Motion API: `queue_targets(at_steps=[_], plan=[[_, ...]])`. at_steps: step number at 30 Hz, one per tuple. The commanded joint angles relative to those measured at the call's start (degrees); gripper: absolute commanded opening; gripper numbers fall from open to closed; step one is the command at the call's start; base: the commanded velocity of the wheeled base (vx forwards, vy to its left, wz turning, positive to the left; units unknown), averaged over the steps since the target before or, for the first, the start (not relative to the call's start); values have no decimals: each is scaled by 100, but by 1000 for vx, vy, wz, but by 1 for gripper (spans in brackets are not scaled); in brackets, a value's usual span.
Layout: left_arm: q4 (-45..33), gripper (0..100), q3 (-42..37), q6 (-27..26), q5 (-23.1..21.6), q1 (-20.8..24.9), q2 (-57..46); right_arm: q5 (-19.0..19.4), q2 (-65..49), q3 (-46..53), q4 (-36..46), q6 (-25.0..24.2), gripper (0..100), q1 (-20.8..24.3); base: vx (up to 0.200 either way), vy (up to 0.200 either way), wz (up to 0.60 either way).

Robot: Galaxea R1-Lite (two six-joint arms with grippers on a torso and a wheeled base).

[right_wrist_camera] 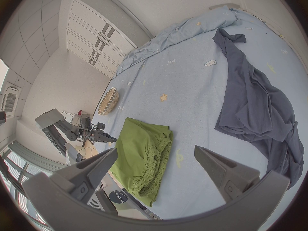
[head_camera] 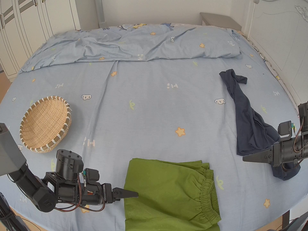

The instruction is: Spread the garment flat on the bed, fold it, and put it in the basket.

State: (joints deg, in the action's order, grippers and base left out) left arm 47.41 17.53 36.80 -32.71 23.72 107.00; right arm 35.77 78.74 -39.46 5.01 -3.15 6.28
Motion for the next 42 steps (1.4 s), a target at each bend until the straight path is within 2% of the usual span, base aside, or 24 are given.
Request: queue_targets(at_steps=[1, 7, 10, 14, 20, 25, 33, 34, 42], plan=[[32, 100, -109, -15, -8, -78, 322, 0, -16, 17, 0, -2, 100, 31, 0, 0, 0], [32, 100, -66, 64, -87, -8, 295, 0, 19, 53, -18, -2, 100, 67, 0, 0, 0], [84, 100, -30, 266, -95, 264, 322, -8, 19, 53, -18, 7, 100, 67, 0, 0, 0], [418, 100, 5, 538, -104, 572, 471, 0, -8, 79, -18, 7, 100, 93, 0, 0, 0], [1148, 100, -13, 565, -69, 950, 946, -8, -16, 88, -18, -2, 100, 154, 0, 0, 0], [1508, 100, -39, 626, -25, 1091, 1192, -8, -25, 96, -18, -2, 100, 146, 0, 0, 0], [1930, 100, -4, 1075, -34, 1108, 1209, -8, -16, 132, -26, 7, 100, 251, 0, 0, 0], [2044, 0, -30, 1101, -34, 1108, 1218, -8, -16, 132, -26, -2, 100, 260, 0, 0, 0], [2308, 0, -109, 1347, -43, 1091, 1201, -17, -8, 114, -18, -11, 100, 260, 0, 0, 0]])
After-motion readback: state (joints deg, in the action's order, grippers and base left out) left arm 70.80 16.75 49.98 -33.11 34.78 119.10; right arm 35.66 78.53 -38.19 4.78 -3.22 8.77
